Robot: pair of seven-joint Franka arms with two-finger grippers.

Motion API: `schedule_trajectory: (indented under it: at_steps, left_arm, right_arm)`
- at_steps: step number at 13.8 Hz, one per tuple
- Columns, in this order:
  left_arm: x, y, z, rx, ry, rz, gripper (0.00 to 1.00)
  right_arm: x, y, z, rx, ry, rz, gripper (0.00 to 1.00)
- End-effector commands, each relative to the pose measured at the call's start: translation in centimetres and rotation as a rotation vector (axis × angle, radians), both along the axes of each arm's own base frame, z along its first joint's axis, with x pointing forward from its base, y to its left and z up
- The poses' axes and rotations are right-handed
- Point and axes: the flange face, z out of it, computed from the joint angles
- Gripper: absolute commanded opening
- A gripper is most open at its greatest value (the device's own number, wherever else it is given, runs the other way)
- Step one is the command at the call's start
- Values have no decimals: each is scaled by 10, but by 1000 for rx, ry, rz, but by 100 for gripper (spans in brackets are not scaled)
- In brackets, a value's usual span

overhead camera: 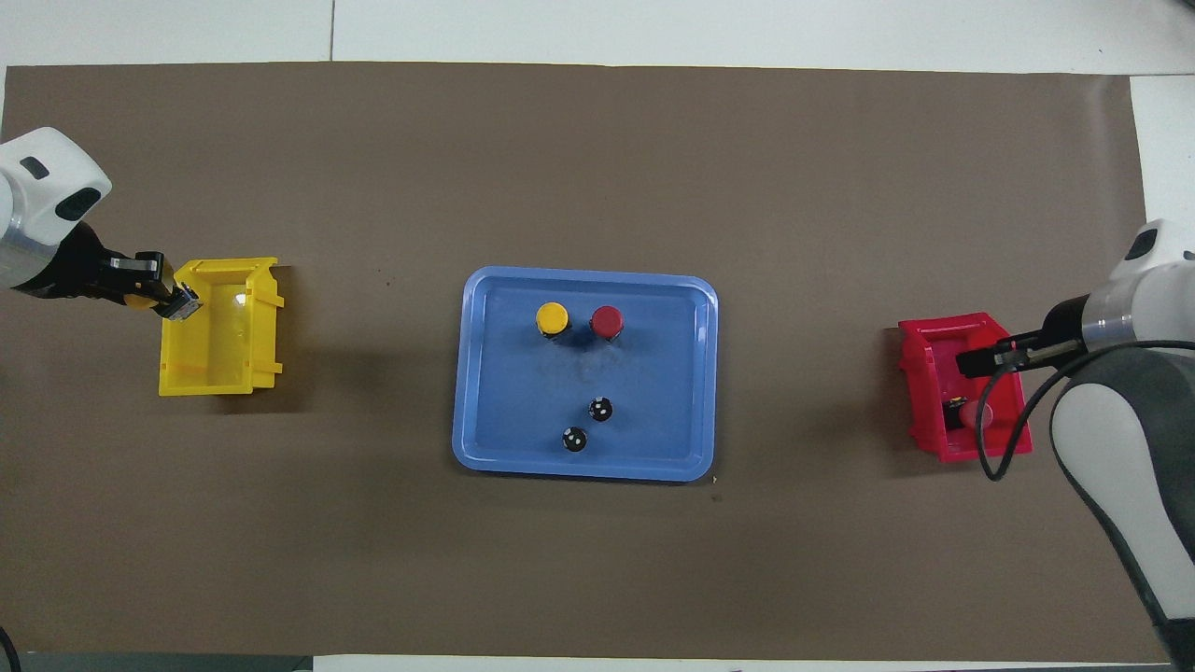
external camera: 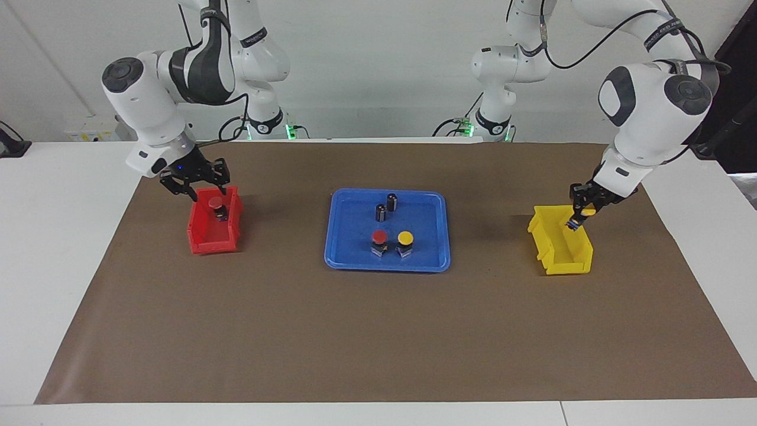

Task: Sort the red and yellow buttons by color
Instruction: 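Drop the yellow button in the yellow bin while the right gripper returns, then grasp the remaining red button on the tray with the right gripper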

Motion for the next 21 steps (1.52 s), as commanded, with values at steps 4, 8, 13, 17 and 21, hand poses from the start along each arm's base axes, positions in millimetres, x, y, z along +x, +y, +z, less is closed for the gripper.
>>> schedule_trajectory:
  at_steps: [4,8,13,17,21]
  left_arm:
    - [-43,14,-51,3,37,-36,2]
    - [-51,12,-92,-2,-26,-42,2]
    - [-52,12,-98,-3,-24,-53,52]
    - [-50,6,-94,-2,-21,-57,55]
    - [-31,3,-50,5,21,-53,66]
  right_arm:
    - [73,245,-3,14,-52,-225,85]
    - [70,346,-79,-47,-98,-240,85]
    - [58,353,-113,-53,-87,-233,85]
    - [50,348,-124,-61,-74,-230,85]
    - [41,348,-134,-56,-68,-228,83]
